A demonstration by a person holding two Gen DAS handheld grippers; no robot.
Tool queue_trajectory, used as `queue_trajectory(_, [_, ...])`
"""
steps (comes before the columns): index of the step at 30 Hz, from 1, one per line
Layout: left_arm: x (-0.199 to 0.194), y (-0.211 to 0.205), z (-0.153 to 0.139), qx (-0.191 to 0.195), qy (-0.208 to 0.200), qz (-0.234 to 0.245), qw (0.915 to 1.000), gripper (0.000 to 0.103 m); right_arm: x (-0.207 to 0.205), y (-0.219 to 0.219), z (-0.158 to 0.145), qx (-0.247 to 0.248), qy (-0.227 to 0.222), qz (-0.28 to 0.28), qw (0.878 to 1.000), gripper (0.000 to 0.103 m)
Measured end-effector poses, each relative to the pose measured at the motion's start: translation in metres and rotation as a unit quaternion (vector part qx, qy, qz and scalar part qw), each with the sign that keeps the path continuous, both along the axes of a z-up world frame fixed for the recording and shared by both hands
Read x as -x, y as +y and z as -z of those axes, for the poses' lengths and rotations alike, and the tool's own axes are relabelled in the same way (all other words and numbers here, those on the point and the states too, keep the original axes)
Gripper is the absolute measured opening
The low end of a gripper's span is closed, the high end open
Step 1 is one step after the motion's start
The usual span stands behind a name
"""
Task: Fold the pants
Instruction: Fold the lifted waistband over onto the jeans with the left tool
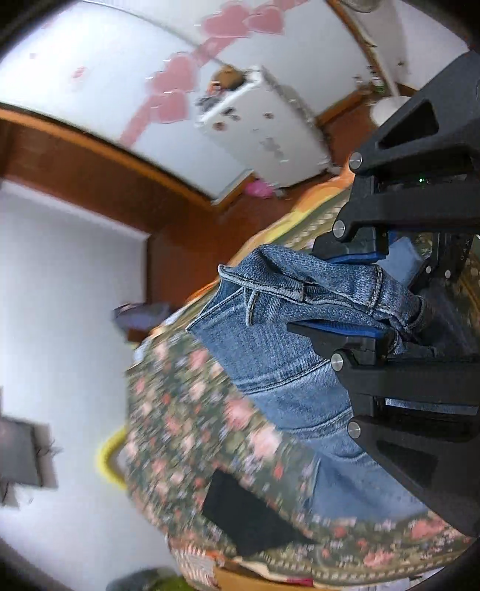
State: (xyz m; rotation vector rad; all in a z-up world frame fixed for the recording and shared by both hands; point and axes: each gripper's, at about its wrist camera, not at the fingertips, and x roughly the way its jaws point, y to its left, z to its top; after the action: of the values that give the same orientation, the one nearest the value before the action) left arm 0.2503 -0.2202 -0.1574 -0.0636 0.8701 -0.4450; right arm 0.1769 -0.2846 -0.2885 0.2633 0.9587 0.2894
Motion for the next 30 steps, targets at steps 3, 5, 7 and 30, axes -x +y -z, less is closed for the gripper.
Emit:
queue_trajectory(3, [-0.003,-0.021,0.035,-0.023,0.041,0.024,0.9986,0.025,0.004,-0.005,-0.003,-0.004,-0.001,-0.001,1.000,0.076])
queue_trajectory(5, [-0.002,-0.034,0.056,-0.035,0.065,0.040,0.9965,0.025,0.008,-0.012,-0.006,-0.010,0.002,0.005,1.000,0.076])
queue_trajectory(7, [0.001,-0.039,0.070,-0.045,0.076,0.050,0.9949,0.025,0.016,-0.021,-0.010,-0.009,0.001,0.011,1.000,0.076])
queue_trajectory(30, [-0.009,0.076,0.032,-0.090,0.038,-0.023,0.9949,0.075,0.040,-0.041,-0.067,0.053,-0.052,0.018,0.997,0.076])
